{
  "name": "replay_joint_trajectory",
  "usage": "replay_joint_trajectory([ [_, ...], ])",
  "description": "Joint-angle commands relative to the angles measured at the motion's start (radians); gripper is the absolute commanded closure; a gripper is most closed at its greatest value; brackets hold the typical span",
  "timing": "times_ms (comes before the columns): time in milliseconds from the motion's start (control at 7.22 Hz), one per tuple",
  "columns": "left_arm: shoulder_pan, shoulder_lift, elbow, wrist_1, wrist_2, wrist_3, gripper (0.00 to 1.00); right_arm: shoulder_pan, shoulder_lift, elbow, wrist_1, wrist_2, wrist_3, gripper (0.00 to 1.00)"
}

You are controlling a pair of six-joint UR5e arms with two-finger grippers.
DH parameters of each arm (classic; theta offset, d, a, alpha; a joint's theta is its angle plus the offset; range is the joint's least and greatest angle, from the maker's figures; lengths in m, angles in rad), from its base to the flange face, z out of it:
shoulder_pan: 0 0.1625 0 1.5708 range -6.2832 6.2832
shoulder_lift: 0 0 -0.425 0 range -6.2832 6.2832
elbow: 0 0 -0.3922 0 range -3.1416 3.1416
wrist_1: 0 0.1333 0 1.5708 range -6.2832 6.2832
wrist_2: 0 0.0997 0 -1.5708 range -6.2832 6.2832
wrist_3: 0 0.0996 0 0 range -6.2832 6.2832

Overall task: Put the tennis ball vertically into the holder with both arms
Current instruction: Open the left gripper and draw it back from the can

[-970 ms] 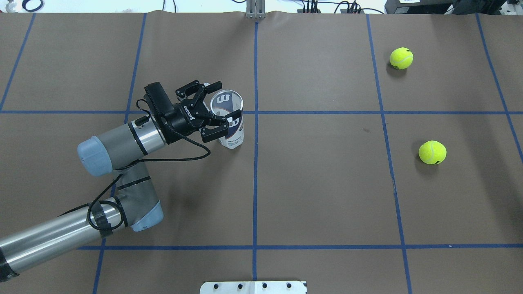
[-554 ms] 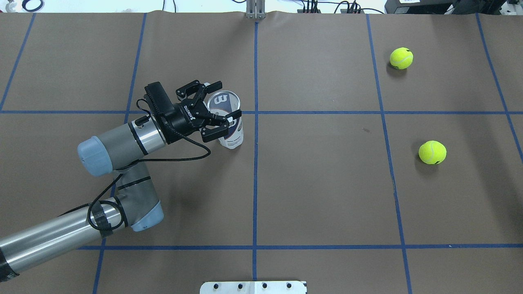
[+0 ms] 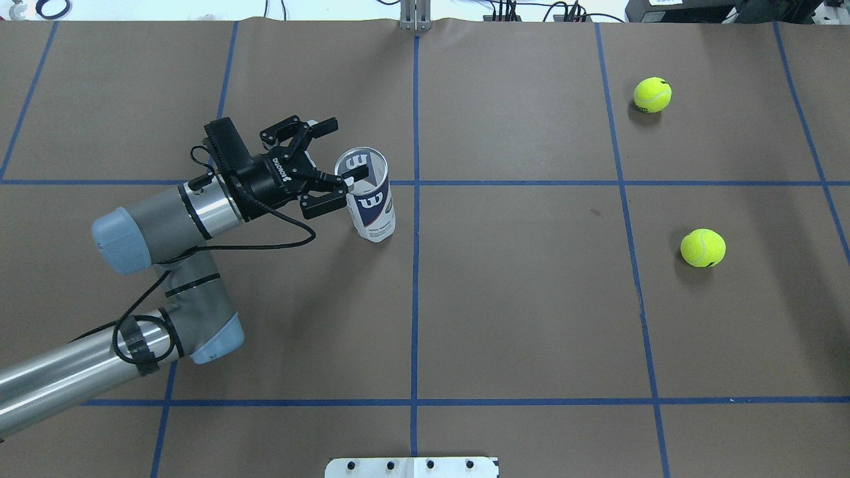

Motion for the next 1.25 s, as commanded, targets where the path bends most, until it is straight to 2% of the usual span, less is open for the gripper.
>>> replay_joint_trajectory([
  [0,-0.077,0.099,-0.124,0.094,-0.150,-0.008,0.01,0.000,0.001,0.001,0.000,0.000,0.000,0.01],
  [139,-0.077,0.117,-0.128,0.094,-0.167,-0.011,0.01,0.000,0.001,0.001,0.000,0.000,0.000,0.01],
  [693,-0.068,0.144,-0.115,0.179,-0.352,-0.017,0.01,0.000,0.001,-0.001,0.000,0.000,0.000,0.01],
  [1108,-0.062,0.125,-0.079,0.183,-0.408,-0.004,0.01,0.000,0.003,-0.001,0.000,0.000,0.000,0.01],
])
